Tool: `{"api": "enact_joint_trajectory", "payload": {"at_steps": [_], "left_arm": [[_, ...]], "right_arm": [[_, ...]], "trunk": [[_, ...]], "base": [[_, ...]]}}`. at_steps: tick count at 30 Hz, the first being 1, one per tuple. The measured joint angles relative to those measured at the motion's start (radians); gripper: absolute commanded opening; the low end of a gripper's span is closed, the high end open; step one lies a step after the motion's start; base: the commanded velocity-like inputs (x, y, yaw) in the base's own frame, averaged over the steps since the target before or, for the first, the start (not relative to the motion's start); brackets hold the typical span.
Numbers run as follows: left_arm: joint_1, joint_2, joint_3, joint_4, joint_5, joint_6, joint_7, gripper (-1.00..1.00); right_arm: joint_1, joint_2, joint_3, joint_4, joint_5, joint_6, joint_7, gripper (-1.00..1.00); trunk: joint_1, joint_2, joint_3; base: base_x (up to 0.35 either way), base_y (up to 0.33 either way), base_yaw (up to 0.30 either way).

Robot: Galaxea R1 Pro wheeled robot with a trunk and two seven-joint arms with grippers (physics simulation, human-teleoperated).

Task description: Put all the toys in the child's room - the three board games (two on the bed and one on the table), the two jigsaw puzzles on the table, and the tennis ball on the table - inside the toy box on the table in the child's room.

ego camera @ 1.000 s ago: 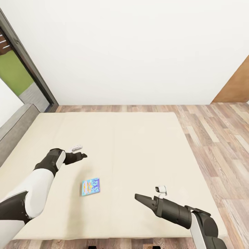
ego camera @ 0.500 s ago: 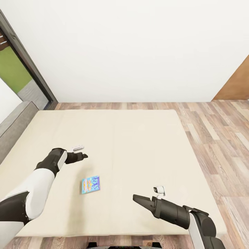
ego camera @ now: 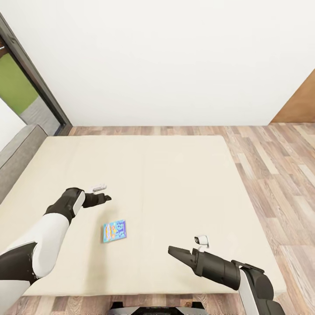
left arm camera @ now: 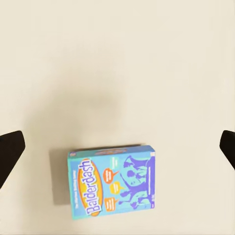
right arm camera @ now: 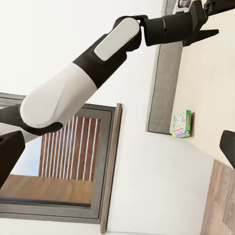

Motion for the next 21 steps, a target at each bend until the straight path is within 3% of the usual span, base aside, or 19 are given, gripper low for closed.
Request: {"api": "enact_joint_trajectory", "payload": {"at_steps": [21], "left_arm": [[0.000,0.018,0.006,0.038,0.010,0.000,-0.018,1.00]], "right_arm": [[0.001,0.000,0.000,0.000,0.000,-0.001,-0.002,1.00]], "trunk": [[0.000,0.000,-0.034]], "base": [[0.000,0.000,0.000]]}}
